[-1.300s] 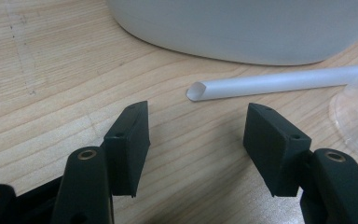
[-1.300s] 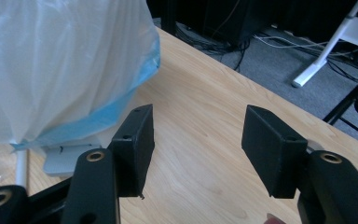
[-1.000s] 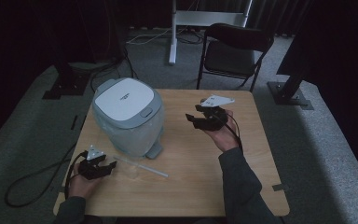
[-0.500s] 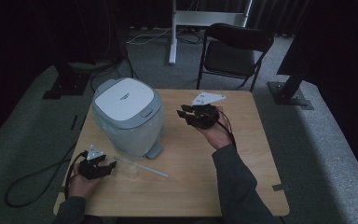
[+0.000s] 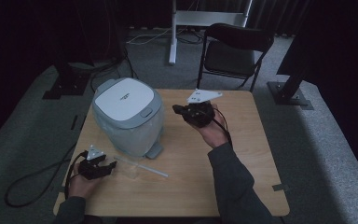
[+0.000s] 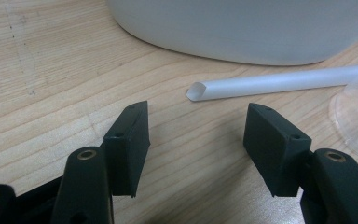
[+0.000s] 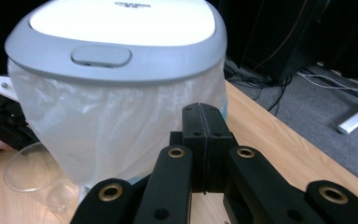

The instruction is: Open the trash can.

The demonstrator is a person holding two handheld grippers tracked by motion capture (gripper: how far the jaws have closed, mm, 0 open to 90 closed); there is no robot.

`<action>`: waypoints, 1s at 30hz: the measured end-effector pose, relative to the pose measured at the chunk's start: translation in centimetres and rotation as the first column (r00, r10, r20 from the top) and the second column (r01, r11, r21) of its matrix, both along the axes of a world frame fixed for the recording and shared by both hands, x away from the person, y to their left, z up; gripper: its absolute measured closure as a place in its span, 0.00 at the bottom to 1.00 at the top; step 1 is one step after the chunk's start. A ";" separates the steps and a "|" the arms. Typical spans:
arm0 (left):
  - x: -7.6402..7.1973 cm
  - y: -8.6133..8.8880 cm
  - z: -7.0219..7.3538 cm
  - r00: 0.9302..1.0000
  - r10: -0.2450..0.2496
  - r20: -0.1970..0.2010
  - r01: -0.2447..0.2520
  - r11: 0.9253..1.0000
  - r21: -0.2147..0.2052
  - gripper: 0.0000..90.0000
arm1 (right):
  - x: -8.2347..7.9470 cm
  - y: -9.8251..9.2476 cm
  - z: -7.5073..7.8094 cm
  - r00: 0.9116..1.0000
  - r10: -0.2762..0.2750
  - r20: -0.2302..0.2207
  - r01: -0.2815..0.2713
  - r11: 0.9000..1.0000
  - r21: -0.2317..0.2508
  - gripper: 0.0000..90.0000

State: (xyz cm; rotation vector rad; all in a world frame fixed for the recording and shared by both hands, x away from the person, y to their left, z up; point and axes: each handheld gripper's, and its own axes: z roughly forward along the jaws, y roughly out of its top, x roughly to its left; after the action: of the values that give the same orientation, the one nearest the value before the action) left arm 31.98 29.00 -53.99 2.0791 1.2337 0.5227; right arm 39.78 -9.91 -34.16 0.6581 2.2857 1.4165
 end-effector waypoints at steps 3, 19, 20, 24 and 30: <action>0.0 0.0 0.0 1.000 0.000 0.000 0.000 1.000 0.000 0.45 | 0.0 0.2 0.2 1.000 0.014 0.002 -0.014 1.000 0.014 1.00; 0.0 0.0 0.0 1.000 0.000 -0.002 0.000 1.000 0.001 0.45 | 0.0 1.8 1.6 0.998 0.061 0.005 -0.061 0.997 0.042 1.00; 0.0 0.0 0.0 1.000 0.000 -0.002 0.000 1.000 0.001 0.45 | 0.0 1.8 1.6 0.998 0.061 0.005 -0.061 0.997 0.042 1.00; 0.0 0.0 0.0 1.000 0.000 -0.002 0.000 1.000 0.001 0.45 | 0.1 2.5 2.0 0.997 0.082 0.005 -0.083 0.996 0.043 1.00; 0.0 0.0 0.0 1.000 0.000 -0.002 0.000 1.000 0.002 0.45 | 0.3 3.6 2.1 0.995 0.095 0.001 -0.095 0.995 0.040 1.00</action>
State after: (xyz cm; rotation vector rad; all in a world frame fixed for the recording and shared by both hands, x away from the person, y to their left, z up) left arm 31.98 29.00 -53.97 2.0815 1.2340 0.5222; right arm 40.05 -6.27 -32.05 0.5681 2.3229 1.5092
